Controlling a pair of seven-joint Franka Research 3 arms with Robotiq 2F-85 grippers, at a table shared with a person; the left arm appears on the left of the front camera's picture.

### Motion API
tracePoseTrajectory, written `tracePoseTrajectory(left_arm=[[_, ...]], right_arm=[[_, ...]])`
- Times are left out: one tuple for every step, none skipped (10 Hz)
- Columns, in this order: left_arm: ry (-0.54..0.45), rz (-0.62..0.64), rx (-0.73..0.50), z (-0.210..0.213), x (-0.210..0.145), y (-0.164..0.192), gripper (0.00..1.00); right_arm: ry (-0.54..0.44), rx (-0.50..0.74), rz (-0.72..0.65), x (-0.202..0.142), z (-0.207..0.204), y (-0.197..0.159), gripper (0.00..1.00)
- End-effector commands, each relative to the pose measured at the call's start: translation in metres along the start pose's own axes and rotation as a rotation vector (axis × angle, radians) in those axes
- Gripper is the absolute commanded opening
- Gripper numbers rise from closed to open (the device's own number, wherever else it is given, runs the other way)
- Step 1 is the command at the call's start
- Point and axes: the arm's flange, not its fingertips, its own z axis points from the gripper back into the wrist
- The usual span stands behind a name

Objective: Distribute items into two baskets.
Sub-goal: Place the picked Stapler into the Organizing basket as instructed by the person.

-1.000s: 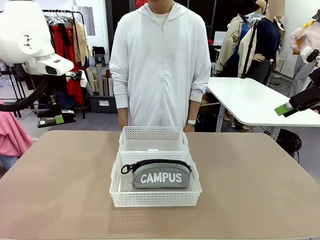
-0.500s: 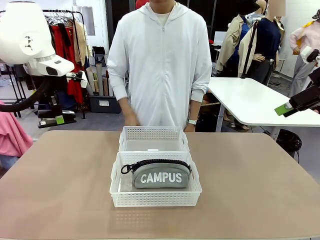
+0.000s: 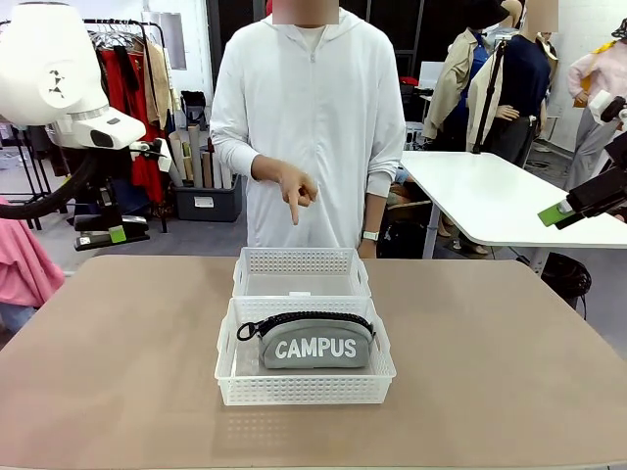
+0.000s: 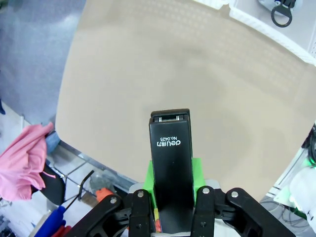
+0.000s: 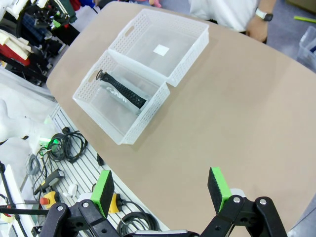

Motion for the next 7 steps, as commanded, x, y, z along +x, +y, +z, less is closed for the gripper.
tracePoseTrajectory(left_arm=[[-0.008,0.004,0.009,0.0043,-0.0004,0.003,0.0],[-0.008,0.004,0.009,0.0043,-0.0004,0.003,0.0],[-0.008,0.004,0.009,0.0043,-0.0004,0.003,0.0],[-0.008,0.004,0.009,0.0043,-0.0004,0.003,0.0],[-0.008,0.004,0.009,0.0043,-0.0004,0.003,0.0],[-0.008,0.004,0.009,0.0043,-0.0004,0.003,0.0],[0.0,0.0,0.0,0.0,0.0,0.0,0.0]], right_arm=[[-0.021,0.009,0.011,-0.0008,-0.0008,0.0017,1.0],[-0.021,0.009,0.011,-0.0008,-0.0008,0.0017,1.0],[-0.021,0.009,0.011,-0.0008,-0.0008,0.0017,1.0],[-0.021,0.009,0.011,-0.0008,-0.0008,0.0017,1.0],[-0.021,0.009,0.011,-0.0008,-0.0008,0.0017,1.0],[-0.021,0.009,0.011,-0.0008,-0.0008,0.0017,1.0],[-0.021,0.009,0.011,-0.0008,-0.0008,0.0017,1.0]])
